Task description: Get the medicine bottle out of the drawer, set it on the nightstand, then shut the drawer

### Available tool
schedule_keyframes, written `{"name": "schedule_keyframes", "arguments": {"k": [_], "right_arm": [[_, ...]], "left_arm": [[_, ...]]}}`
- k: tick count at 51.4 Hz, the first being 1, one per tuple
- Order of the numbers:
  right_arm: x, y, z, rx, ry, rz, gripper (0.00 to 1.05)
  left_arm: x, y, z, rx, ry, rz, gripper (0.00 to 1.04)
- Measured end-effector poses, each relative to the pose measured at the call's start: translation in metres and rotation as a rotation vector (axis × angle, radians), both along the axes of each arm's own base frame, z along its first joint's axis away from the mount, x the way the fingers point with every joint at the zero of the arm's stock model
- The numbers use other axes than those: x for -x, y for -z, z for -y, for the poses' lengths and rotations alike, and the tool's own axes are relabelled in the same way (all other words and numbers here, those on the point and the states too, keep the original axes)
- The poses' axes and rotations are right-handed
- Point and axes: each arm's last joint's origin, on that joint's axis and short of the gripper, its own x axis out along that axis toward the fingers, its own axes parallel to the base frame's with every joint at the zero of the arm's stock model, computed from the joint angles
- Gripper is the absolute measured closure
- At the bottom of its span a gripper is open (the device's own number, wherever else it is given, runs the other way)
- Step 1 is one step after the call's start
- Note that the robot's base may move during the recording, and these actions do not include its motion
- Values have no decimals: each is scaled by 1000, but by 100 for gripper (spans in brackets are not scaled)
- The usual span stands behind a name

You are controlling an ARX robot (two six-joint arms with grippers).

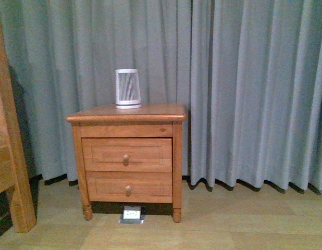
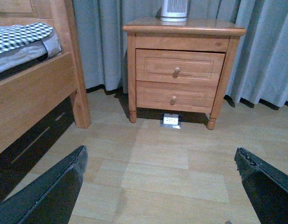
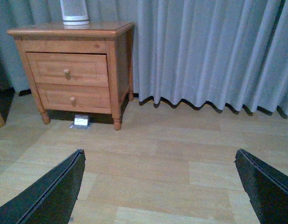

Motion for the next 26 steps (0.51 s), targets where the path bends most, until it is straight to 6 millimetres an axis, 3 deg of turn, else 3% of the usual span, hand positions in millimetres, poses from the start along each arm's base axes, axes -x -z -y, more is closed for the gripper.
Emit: {"name": "schedule_keyframes", "arguments": {"k": [26], "right_arm": [[0, 0, 0, 0, 0, 0, 7]], "left_arm": [[0, 0, 0, 0, 0, 0, 7]]}}
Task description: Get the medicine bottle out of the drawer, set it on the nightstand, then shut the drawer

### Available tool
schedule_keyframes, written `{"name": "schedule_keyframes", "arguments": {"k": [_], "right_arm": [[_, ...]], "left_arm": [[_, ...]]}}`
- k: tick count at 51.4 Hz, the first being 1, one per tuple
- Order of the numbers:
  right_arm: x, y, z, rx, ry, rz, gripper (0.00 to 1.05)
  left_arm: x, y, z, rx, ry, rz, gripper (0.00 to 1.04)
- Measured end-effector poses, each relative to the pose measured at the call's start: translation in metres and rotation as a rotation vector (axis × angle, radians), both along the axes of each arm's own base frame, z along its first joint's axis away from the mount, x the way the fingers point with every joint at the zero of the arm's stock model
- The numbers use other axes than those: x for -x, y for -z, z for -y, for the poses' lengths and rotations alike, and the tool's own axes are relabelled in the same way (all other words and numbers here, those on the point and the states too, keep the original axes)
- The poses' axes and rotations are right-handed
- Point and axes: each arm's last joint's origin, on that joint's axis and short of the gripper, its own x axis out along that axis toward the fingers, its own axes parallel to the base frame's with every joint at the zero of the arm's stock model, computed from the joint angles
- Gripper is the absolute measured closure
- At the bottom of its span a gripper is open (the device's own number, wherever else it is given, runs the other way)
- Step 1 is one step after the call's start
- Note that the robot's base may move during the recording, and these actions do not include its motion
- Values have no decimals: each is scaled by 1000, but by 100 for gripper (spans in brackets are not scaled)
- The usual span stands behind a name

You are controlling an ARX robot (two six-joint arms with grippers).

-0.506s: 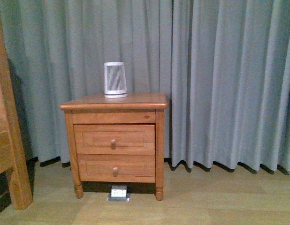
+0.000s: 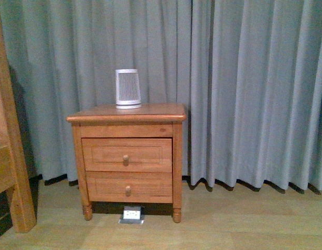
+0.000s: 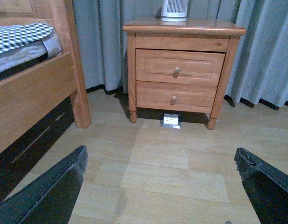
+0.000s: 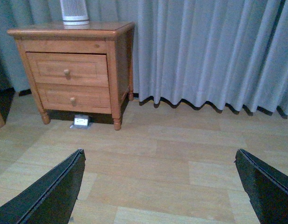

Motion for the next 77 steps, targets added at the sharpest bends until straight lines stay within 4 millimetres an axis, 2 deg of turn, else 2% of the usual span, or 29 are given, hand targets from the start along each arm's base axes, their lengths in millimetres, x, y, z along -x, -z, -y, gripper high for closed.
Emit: {"name": "schedule_keyframes", "arguments": {"k": [77], "right_arm": [[0, 0, 0, 0, 0, 0, 7]], "left_arm": [[0, 0, 0, 0, 0, 0, 7]]}}
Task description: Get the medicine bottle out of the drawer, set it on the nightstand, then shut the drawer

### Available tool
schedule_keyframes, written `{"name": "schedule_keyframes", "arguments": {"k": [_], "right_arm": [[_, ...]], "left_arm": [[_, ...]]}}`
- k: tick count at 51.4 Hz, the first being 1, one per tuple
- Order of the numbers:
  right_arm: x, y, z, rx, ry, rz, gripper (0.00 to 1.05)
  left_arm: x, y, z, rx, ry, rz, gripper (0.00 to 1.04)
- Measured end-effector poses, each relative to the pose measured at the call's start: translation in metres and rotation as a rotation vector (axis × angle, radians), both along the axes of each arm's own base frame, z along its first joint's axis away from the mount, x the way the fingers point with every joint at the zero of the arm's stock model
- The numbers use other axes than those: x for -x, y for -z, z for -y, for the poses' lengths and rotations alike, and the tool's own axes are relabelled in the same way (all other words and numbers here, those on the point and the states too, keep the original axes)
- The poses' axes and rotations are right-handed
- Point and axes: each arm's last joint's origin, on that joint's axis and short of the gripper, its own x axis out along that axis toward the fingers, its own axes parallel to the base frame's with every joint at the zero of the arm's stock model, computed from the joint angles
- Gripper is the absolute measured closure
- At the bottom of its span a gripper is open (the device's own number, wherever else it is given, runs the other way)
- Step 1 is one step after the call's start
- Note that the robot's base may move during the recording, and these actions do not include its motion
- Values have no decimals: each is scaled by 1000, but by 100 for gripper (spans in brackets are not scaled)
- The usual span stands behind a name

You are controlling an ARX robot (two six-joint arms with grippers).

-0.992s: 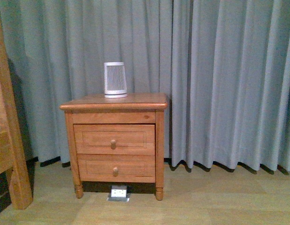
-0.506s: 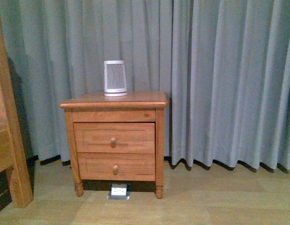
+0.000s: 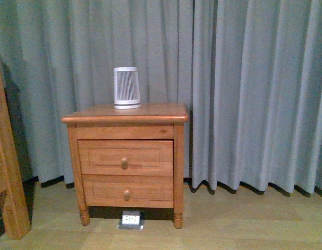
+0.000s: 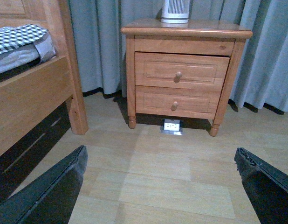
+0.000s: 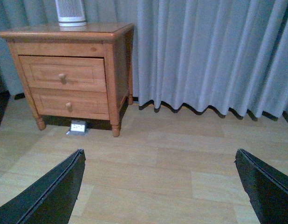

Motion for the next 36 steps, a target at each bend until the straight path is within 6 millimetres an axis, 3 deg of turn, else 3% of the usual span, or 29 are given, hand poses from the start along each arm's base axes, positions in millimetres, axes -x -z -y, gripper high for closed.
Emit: {"name": "schedule_keyframes", "arguments": {"k": [36], "right_arm": [[0, 0, 0, 0, 0, 0, 7]], "left_arm": [[0, 0, 0, 0, 0, 0, 7]]}}
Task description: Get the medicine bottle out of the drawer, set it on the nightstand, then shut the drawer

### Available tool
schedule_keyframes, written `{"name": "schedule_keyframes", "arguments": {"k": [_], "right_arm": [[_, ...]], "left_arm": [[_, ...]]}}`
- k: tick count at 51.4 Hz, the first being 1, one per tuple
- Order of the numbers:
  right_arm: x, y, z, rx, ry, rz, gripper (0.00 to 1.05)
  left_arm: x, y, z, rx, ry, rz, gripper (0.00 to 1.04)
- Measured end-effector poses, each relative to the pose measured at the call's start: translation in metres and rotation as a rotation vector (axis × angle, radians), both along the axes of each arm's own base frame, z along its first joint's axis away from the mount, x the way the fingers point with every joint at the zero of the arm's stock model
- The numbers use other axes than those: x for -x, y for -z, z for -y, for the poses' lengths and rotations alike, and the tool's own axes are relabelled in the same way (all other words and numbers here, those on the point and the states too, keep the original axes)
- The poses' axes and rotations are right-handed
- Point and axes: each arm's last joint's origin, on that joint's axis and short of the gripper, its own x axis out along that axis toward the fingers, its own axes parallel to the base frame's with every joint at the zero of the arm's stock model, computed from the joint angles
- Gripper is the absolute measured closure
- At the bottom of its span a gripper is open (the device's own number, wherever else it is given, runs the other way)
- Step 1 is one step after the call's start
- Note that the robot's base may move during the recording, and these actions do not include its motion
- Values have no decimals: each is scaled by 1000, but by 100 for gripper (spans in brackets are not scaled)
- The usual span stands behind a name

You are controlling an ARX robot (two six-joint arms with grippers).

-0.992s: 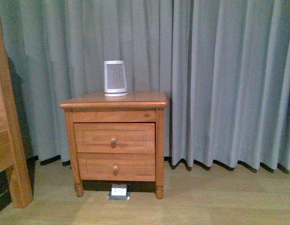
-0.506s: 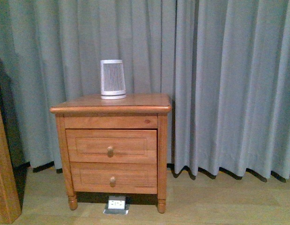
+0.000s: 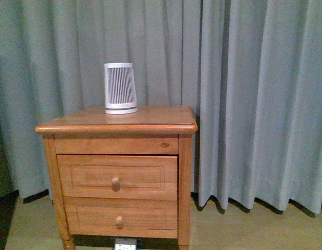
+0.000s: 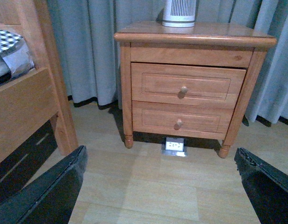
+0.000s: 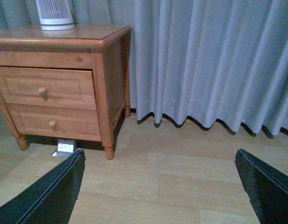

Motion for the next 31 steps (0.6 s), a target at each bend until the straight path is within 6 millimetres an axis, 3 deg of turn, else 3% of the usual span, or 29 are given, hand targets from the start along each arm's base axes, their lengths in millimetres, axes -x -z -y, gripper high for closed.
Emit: {"name": "schedule_keyframes", "arguments": {"k": [28, 31], "right_arm": [[0, 0, 0, 0, 0, 0, 7], [0, 0, 0, 0, 0, 0, 7]], "left_arm": [[0, 0, 0, 0, 0, 0, 7], [0, 1, 0, 40, 25, -64, 7]]}}
